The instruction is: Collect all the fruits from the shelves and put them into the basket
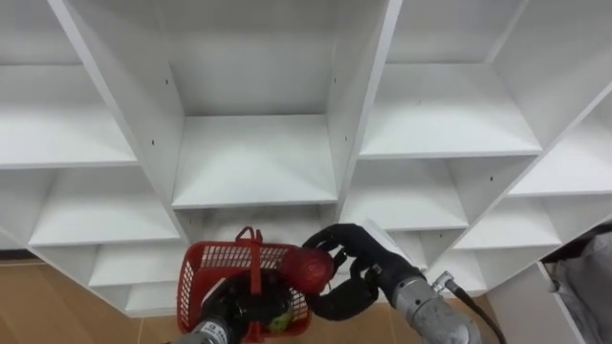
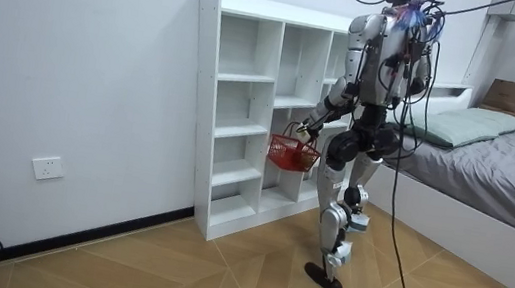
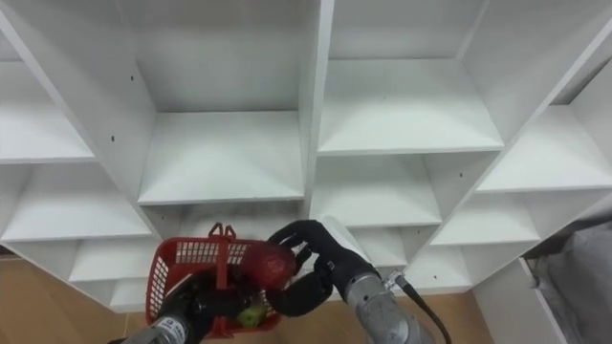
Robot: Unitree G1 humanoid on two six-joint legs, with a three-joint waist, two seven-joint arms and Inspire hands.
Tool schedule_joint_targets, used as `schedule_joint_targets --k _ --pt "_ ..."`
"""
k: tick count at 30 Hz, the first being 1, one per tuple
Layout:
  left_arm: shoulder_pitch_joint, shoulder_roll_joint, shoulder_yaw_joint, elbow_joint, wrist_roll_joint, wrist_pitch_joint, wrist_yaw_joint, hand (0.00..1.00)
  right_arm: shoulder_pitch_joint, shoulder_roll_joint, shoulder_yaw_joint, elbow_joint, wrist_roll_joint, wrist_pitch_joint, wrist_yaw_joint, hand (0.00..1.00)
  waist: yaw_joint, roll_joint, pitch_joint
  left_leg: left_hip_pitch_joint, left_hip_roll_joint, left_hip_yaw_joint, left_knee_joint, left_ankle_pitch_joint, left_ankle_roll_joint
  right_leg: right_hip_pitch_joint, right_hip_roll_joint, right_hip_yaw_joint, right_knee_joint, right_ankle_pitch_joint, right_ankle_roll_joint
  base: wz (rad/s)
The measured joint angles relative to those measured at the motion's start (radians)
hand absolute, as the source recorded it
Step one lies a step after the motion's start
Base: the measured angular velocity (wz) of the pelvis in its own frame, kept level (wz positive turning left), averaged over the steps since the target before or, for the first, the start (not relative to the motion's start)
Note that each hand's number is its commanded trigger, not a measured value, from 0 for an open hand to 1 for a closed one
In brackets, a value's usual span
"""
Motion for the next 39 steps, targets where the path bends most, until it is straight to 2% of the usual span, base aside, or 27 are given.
schedule_joint_targets --k 13,32,39 --pt "0.001 0.01 -0.004 -0.021 0.0 -0.001 -0.031 1.0 -0.004 -0.011 -0.001 0.008 0.001 -0.002 -0.06 1.0 0.006 -0.005 -0.0011 -0.006 0.0 -0.012 0.001 0.0 0.001 -0.001 -0.003 -0.016 -0.004 -0.002 0.004 0.02" --pt "0.001 0.002 -0.031 -0.052 0.0 -0.003 -0.06 1.0 -0.021 -0.019 0.003 0.044 0.004 -0.006 -0.087 1.0 0.007 -0.004 -0.002 -0.008 0.0 -0.029 0.004 0.0 0.001 0.008 -0.008 -0.027 -0.005 -0.004 0.004 0.02" --pt "0.004 0.002 -0.03 -0.053 0.013 -0.003 -0.063 1.0 -0.045 -0.019 -0.002 0.091 0.002 -0.027 -0.087 1.0 0.006 -0.004 -0.0021 0.002 0.0 -0.037 0.007 0.0 0.001 0.022 -0.01 -0.042 -0.01 -0.005 0.005 0.04"
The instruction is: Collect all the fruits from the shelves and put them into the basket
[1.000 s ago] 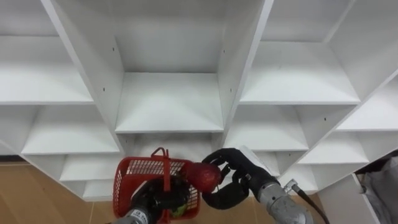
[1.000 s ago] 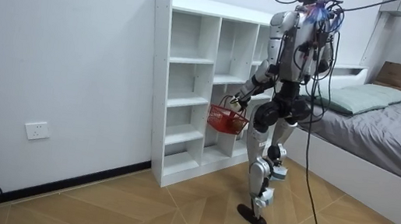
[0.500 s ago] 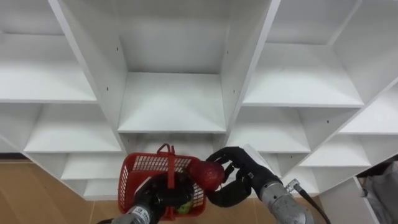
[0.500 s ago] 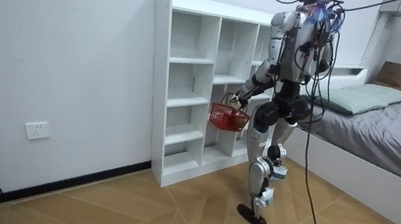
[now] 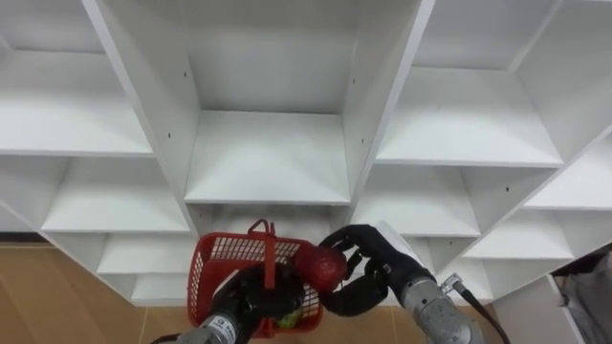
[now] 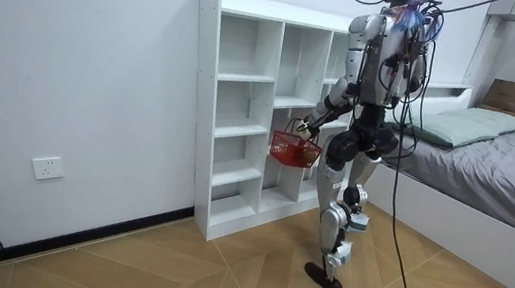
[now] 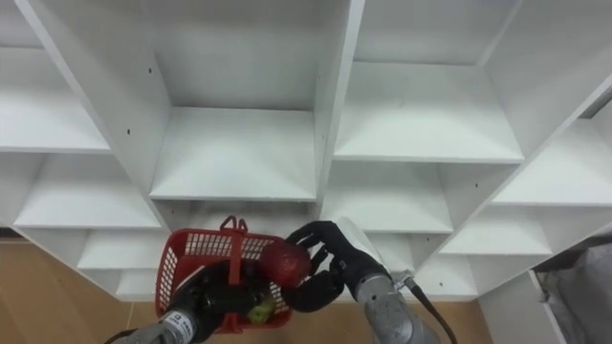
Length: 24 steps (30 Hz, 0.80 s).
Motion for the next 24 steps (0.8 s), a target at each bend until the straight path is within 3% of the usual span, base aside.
schedule_joint_targets --k 10,24 --pt "0.005 -0.001 -0.002 0.0 0.021 -0.001 -0.032 1.0 -0.061 0.001 -0.005 0.148 -0.002 -0.006 0.001 1.0 -0.003 -0.001 -0.0001 0.0 0.0 -0.017 0.008 0.0 0.0 0.016 -0.004 -0.018 -0.011 -0.004 0.004 0.06" --pt "0.014 0.001 -0.023 0.0 0.022 -0.001 -0.056 1.0 -0.064 0.013 -0.022 0.159 -0.024 -0.006 0.001 1.0 -0.002 0.001 0.0014 -0.001 0.0 -0.019 0.012 0.0 0.0 0.017 -0.006 -0.02 -0.008 -0.009 0.004 0.0"
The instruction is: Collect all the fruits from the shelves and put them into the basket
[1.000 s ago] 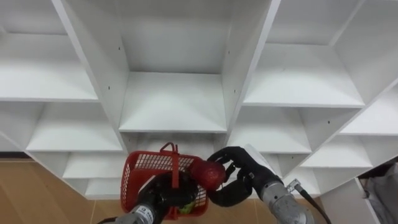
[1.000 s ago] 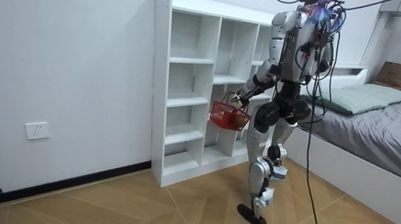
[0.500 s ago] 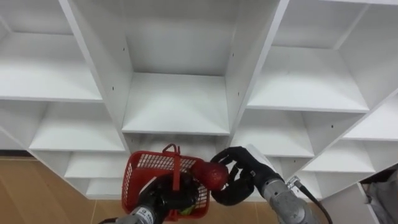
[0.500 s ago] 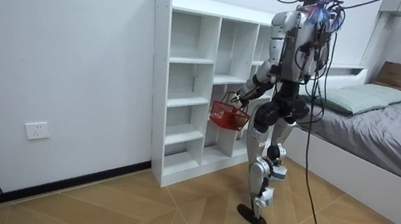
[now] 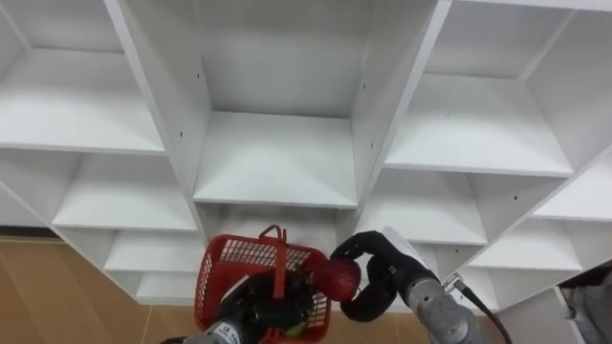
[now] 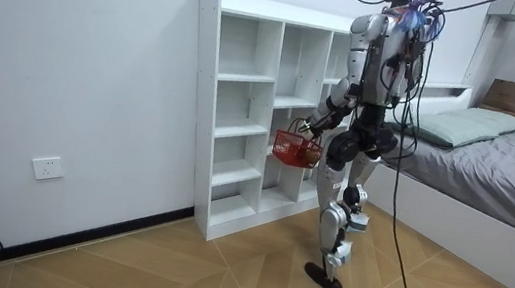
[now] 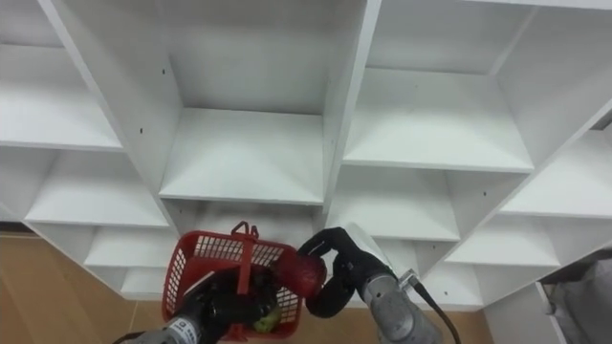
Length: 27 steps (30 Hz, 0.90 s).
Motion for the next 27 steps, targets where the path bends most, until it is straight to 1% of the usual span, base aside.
schedule_joint_targets --k 16,19,23,27 --pt "0.012 0.002 -0.002 0.0 0.0 0.0 -0.001 1.0 -0.008 0.006 0.0 0.026 -0.017 0.0 0.001 1.0 0.0 -0.002 0.0021 -0.001 0.0 -0.001 0.0 0.0 0.0 0.0 0.0 -0.001 0.0 -0.001 0.001 0.0" --pt "0.012 0.009 -0.018 0.0 0.0 0.0 0.0 1.0 -0.008 0.006 0.0 0.026 -0.017 0.0 0.0 1.0 0.0 -0.003 0.0026 -0.001 0.0 -0.001 0.0 0.0 0.0 0.0 0.0 -0.001 0.0 -0.001 0.001 0.0" --pt "0.012 0.009 -0.029 0.0 -0.001 0.0 0.001 1.0 -0.008 0.007 0.001 0.026 -0.017 0.0 0.0 1.0 0.0 -0.005 0.0044 -0.001 0.0 -0.006 -0.001 0.0 0.0 0.0 0.0 -0.001 0.0 -0.001 0.001 0.0" --pt "0.012 0.011 -0.056 0.0 -0.001 -0.001 0.002 1.0 -0.008 0.012 0.01 0.025 -0.028 0.0 0.0 1.0 -0.001 -0.005 0.0044 -0.004 0.0 -0.01 -0.001 0.0 0.0 0.0 -0.002 -0.008 0.0 -0.002 0.001 0.05"
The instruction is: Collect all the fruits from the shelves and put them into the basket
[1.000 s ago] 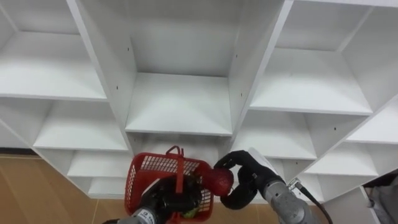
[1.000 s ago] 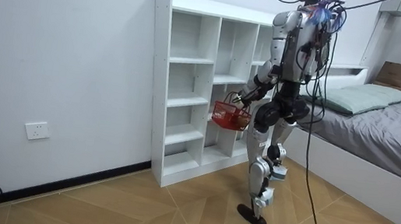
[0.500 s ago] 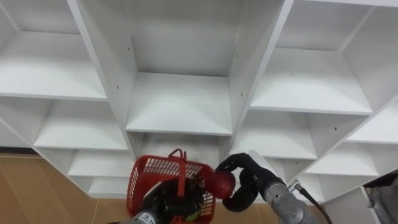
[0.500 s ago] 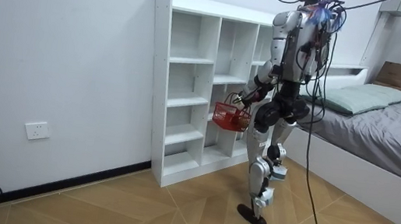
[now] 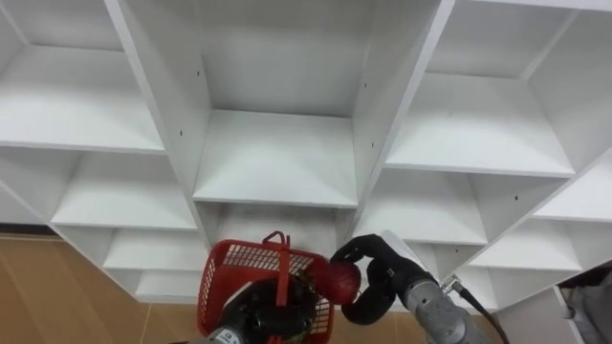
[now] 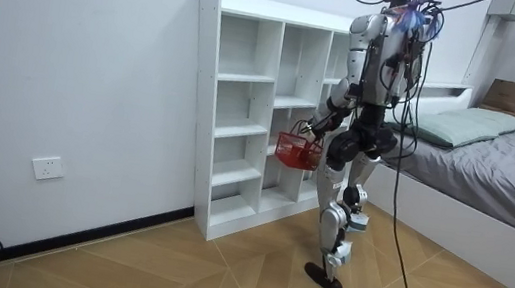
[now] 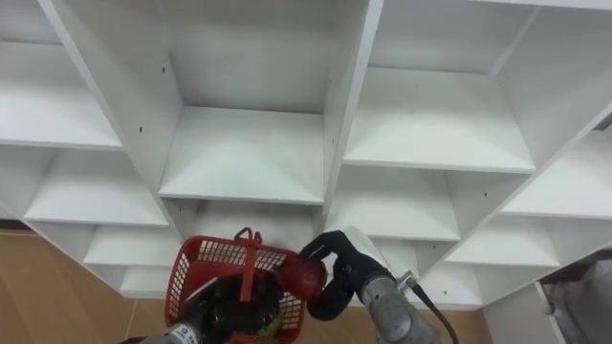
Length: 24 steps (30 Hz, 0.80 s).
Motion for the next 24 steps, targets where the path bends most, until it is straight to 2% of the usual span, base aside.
schedule_joint_targets --k 12,24 --pt "0.006 -0.005 -0.019 0.0 0.0 0.0 0.002 1.0 -0.042 0.039 0.021 -0.012 -0.028 0.001 0.0 1.0 0.002 0.006 -0.0004 -0.003 0.001 -0.013 -0.002 0.0 0.0 0.0 -0.001 -0.01 0.0 0.0 0.0 0.01" --pt "0.006 -0.009 -0.019 0.0 0.0 0.0 0.005 1.0 -0.044 0.052 0.021 -0.012 -0.034 0.001 0.001 1.0 0.004 0.017 -0.0001 -0.002 0.001 -0.015 0.002 0.0 0.0 0.002 -0.001 -0.008 0.0 0.0 -0.001 0.0"
